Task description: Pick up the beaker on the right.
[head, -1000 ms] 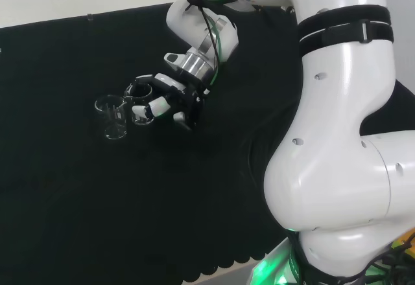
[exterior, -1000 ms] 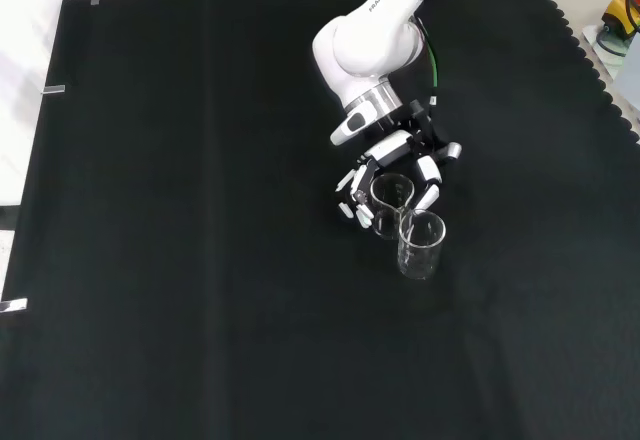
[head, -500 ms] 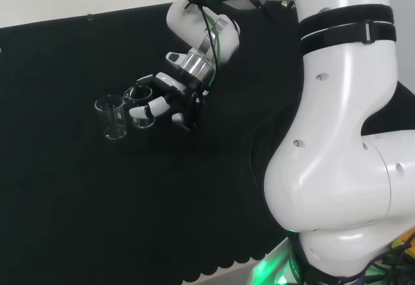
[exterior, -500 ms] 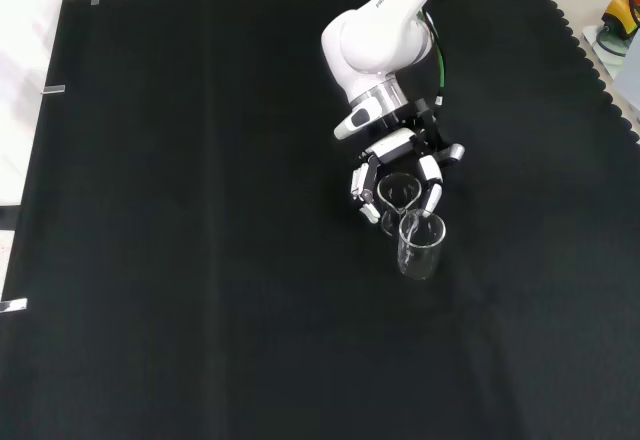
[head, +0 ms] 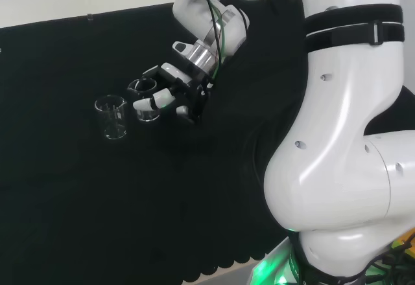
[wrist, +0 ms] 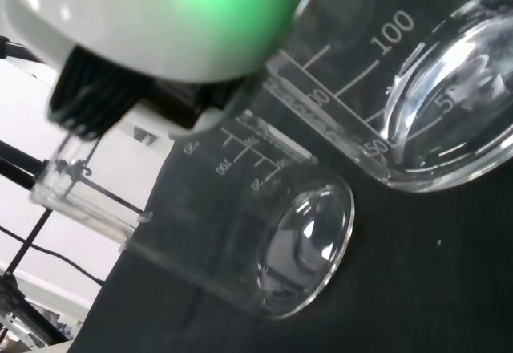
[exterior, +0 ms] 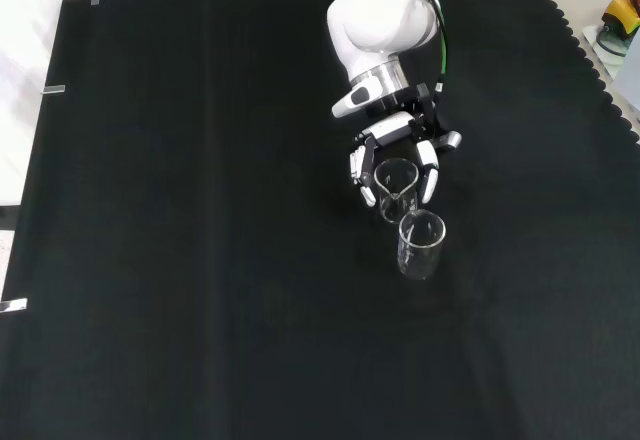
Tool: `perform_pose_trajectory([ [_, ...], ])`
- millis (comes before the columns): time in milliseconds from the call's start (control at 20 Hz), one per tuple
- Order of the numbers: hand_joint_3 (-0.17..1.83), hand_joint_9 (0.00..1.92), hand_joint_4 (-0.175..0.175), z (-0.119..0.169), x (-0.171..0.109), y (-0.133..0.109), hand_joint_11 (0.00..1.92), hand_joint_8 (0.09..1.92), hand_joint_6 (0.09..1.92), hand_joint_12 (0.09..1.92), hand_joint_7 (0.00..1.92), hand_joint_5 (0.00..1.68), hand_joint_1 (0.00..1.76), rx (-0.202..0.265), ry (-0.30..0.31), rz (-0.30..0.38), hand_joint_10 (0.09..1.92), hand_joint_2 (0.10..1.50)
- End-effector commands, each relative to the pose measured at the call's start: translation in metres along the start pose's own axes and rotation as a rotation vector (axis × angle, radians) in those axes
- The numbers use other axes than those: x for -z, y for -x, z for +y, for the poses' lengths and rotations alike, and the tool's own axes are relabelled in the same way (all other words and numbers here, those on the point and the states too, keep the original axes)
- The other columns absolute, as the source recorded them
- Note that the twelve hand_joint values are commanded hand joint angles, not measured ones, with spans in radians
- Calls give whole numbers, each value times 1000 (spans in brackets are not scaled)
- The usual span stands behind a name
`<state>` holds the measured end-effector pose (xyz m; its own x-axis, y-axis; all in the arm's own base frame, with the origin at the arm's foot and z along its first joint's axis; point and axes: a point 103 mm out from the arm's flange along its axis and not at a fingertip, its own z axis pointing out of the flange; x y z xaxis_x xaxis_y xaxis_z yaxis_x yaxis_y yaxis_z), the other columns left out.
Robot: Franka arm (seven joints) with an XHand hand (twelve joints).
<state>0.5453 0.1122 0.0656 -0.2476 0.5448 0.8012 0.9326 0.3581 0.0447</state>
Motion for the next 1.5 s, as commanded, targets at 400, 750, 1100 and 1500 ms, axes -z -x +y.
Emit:
perform_pose_trajectory([
  [400, 755, 1545, -175, -8, 38, -18, 1197, 399, 679, 776, 1543, 1262, 1441, 51, -19, -159, 87, 535],
  [750, 770, 1558, -175, -14, 58, -29, 1214, 360, 657, 768, 1565, 1274, 1443, 55, -25, -174, 87, 522],
  [1100, 779, 1567, -175, -15, 58, -43, 1220, 360, 653, 767, 1564, 1277, 1443, 67, -64, -211, 87, 516],
  [1500, 640, 1537, -175, -14, 51, -62, 1219, 437, 512, 755, 1485, 1331, 1436, 73, -118, -268, 87, 597],
])
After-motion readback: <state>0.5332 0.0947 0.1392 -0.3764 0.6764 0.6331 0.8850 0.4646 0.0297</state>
